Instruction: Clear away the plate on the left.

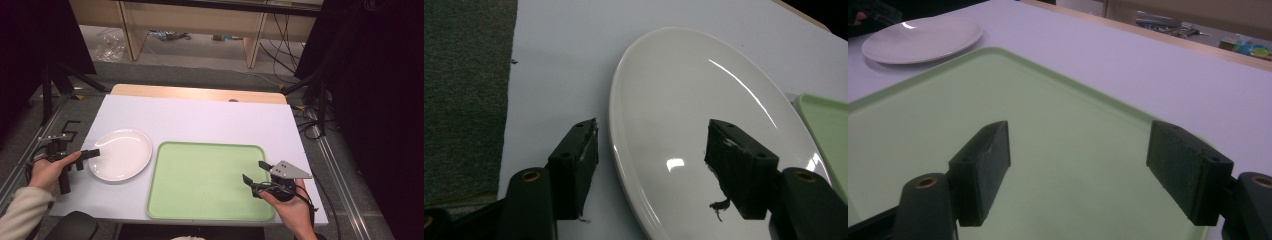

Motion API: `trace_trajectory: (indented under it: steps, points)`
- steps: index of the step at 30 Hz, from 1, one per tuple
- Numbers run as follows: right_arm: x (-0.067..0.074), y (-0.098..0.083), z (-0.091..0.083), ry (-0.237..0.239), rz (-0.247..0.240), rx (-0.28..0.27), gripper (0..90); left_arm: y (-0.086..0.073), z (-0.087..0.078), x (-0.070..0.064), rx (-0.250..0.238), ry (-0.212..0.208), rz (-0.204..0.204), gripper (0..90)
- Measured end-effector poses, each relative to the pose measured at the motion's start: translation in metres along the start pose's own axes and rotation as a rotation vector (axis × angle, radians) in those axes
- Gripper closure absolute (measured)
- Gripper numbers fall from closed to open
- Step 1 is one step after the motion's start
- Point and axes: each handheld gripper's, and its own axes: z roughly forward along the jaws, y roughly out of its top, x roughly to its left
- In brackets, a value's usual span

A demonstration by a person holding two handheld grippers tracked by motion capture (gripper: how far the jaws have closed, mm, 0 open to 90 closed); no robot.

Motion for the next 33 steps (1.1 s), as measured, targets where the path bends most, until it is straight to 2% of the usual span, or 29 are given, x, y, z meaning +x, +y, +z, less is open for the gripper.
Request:
trace_trajectory:
  steps: [5, 7, 9, 16, 20, 22, 27, 31, 33]
  points:
    - [0.0001, 0.0001, -0.0001, 0.0, 0.0, 0.0, 26.3, -0.0005, 0.0002, 0.001, 0.014, 0.002, -0.02, 42.9]
    - [0.0001, 0.0001, 0.0, 0.0, -0.003, 0.0, 26.3, -0.0015, 0.0012, 0.002, -0.004, -0.014, -0.054, 46.0]
    - [0.0002, 0.0001, 0.0, 0.0, -0.003, 0.001, 26.3, -0.0019, 0.0015, 0.003, -0.001, -0.022, -0.07, 48.9]
    - [0.0004, 0.0001, 0.0002, 0.001, -0.002, 0.002, 26.3, -0.003, 0.0023, 0.0044, 0.04, -0.017, -0.096, 53.3]
    - [0.0004, 0.0001, 0.0002, 0.001, -0.002, 0.003, 26.3, -0.0037, 0.0029, 0.0063, 0.026, -0.023, -0.119, 57.3]
    - [0.0005, 0.0001, 0.0003, 0.001, -0.003, 0.003, 26.3, -0.0034, 0.0025, 0.0065, 0.033, -0.012, -0.136, 60.0]
    - [0.0004, 0.0002, 0.0003, 0.003, -0.004, 0.006, 26.3, -0.0034, 0.003, 0.0067, 0.032, 0.001, -0.14, 66.5]
    - [0.0005, 0.0002, 0.0005, 0.005, -0.006, 0.008, 26.3, -0.0028, 0.0034, 0.0057, 0.045, 0.033, -0.133, 71.4]
    - [0.0005, 0.0001, 0.0005, 0.004, -0.005, 0.007, 26.3, -0.0013, 0.002, 0.0052, 0.072, 0.05, -0.132, 72.9]
